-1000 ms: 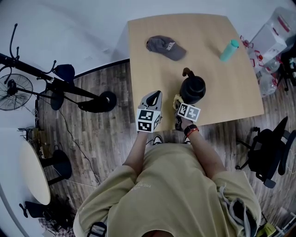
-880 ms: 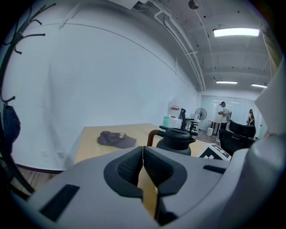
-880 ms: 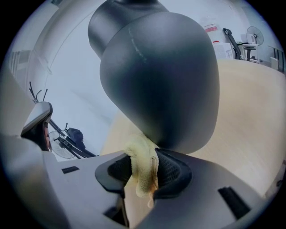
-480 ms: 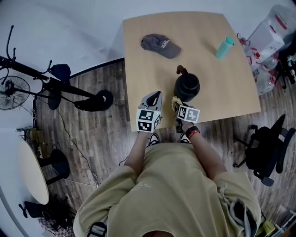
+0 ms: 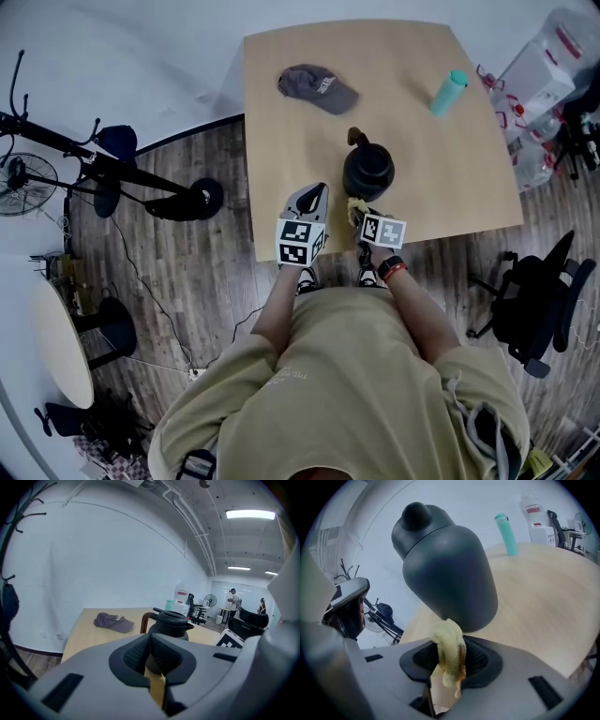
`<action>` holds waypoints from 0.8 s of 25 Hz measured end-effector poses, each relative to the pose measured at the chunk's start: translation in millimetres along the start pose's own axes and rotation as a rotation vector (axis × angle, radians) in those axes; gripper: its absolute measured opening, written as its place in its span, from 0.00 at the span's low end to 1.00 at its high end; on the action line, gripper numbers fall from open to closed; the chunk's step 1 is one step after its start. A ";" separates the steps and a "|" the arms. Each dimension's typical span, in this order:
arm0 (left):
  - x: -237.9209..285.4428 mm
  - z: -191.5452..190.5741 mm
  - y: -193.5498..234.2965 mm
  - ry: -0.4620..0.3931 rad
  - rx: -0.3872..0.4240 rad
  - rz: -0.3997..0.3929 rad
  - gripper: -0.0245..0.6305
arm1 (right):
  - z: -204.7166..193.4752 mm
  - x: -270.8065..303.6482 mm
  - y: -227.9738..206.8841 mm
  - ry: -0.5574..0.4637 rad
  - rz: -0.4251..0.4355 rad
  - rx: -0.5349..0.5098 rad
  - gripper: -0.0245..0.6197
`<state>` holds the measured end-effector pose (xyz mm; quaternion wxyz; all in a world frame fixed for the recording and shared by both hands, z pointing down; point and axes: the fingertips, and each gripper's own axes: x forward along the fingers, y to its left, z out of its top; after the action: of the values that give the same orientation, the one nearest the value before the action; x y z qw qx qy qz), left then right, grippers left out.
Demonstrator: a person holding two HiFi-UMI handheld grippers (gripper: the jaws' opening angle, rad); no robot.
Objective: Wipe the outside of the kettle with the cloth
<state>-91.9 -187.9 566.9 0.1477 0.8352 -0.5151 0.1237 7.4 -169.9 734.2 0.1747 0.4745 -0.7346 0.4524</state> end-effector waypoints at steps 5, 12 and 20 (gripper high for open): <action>5.4 -2.9 -12.4 0.007 -0.005 -0.001 0.07 | 0.3 -11.6 -16.8 0.003 -0.008 -0.013 0.25; 13.3 -6.5 -27.1 0.017 -0.002 -0.005 0.07 | 8.7 -26.5 -45.4 -0.016 -0.035 -0.033 0.25; 20.7 -8.8 -40.7 0.031 0.005 -0.003 0.07 | 30.2 -34.8 -76.9 -0.036 -0.078 -0.058 0.25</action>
<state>-46.8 -184.4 577.6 0.1536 0.8344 -0.5110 0.1378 95.4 -187.0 732.6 0.1926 0.5053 -0.7315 0.4152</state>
